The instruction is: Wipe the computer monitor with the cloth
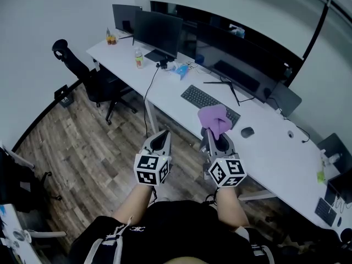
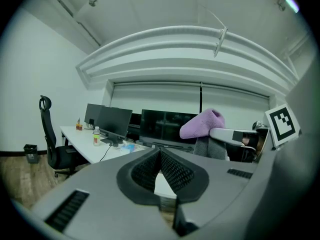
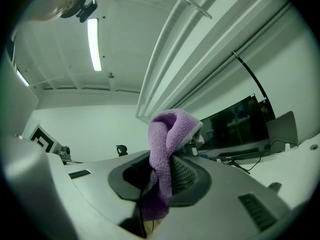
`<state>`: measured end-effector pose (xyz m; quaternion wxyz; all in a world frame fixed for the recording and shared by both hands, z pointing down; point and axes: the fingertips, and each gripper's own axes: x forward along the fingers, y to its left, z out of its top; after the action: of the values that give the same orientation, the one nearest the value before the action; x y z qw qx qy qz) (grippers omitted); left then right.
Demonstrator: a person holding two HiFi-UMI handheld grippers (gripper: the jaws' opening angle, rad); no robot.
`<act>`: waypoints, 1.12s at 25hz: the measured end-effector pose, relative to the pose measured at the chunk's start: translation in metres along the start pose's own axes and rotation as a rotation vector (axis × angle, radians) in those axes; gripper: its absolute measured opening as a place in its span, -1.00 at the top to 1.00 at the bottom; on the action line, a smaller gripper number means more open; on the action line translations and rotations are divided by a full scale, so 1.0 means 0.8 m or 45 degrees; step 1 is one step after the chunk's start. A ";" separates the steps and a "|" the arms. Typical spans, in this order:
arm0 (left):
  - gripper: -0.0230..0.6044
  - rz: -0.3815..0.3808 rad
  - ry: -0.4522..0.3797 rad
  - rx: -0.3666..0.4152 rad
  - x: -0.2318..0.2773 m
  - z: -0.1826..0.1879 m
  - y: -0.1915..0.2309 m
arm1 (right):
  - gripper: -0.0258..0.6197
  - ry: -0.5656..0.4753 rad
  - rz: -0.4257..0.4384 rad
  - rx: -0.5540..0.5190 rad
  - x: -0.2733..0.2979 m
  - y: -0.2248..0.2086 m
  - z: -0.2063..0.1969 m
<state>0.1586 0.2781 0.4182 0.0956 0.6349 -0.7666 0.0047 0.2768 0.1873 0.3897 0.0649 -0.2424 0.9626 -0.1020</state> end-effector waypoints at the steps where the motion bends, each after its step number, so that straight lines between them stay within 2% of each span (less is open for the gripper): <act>1: 0.89 -0.005 -0.003 0.001 0.002 0.001 0.011 | 0.63 -0.004 -0.010 0.002 0.009 0.004 -0.002; 7: 0.89 -0.008 0.019 -0.009 -0.003 -0.007 0.080 | 0.63 -0.019 -0.054 0.015 0.050 0.036 -0.018; 15: 0.89 -0.015 0.045 -0.036 0.019 -0.012 0.133 | 0.63 0.013 -0.054 0.012 0.107 0.048 -0.035; 22: 0.89 -0.011 0.071 -0.027 0.082 -0.013 0.177 | 0.63 0.028 -0.052 0.039 0.183 0.021 -0.051; 28: 0.89 -0.026 0.083 -0.017 0.164 0.004 0.213 | 0.62 0.024 -0.057 0.049 0.264 -0.017 -0.048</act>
<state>-0.0309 0.1830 0.4546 0.1249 0.6417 -0.7564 0.0194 0.0921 0.0804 0.4140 0.0582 -0.2615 0.9554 -0.1241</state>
